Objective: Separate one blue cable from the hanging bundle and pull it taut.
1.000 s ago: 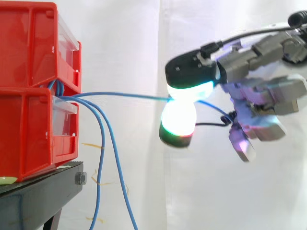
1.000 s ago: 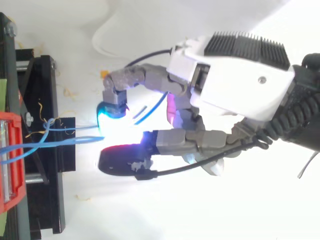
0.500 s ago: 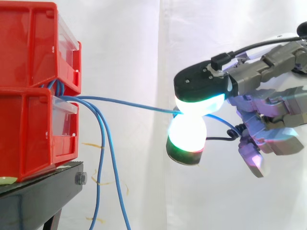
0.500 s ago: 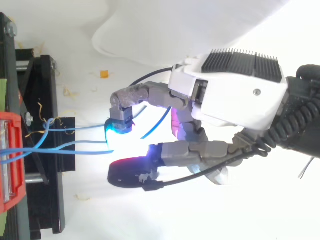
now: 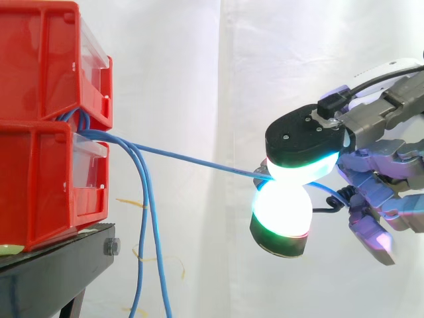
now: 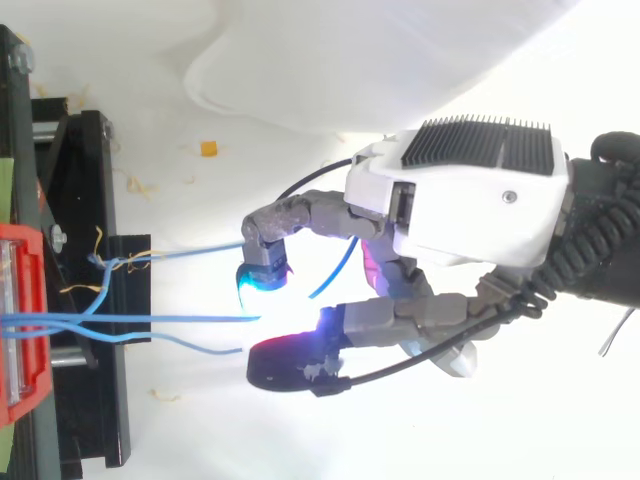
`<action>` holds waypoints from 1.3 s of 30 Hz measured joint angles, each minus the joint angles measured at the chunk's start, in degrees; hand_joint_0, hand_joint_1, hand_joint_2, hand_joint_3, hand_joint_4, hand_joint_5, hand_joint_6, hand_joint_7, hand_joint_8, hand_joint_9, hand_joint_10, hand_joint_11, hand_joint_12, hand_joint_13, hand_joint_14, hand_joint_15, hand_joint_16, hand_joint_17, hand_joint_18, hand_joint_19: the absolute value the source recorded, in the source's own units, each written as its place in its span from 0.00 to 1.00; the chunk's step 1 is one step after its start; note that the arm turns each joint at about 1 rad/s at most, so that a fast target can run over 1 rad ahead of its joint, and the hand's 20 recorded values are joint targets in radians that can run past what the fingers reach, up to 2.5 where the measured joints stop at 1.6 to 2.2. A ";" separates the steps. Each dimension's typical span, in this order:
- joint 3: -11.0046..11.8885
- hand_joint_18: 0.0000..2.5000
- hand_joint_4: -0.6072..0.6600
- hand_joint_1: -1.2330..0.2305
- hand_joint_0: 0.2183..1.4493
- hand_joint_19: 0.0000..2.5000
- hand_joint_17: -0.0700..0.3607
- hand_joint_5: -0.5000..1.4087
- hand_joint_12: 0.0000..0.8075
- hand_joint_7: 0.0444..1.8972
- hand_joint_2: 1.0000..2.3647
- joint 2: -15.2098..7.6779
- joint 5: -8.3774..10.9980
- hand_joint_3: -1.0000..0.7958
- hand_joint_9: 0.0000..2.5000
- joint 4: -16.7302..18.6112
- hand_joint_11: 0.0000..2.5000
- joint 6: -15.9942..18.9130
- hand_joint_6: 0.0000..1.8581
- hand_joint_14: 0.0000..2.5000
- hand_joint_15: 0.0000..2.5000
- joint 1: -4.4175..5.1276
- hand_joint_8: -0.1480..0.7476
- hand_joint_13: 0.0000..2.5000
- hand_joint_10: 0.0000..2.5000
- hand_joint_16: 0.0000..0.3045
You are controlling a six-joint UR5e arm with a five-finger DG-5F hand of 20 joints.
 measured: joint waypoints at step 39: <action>-0.07 0.47 0.60 0.36 0.40 0.26 0.48 0.33 0.48 0.61 0.00 1.31 -1.16 0.57 0.85 -0.30 0.23 -0.62 0.27 0.01 0.29 -0.97 0.37 0.66 0.01 0.20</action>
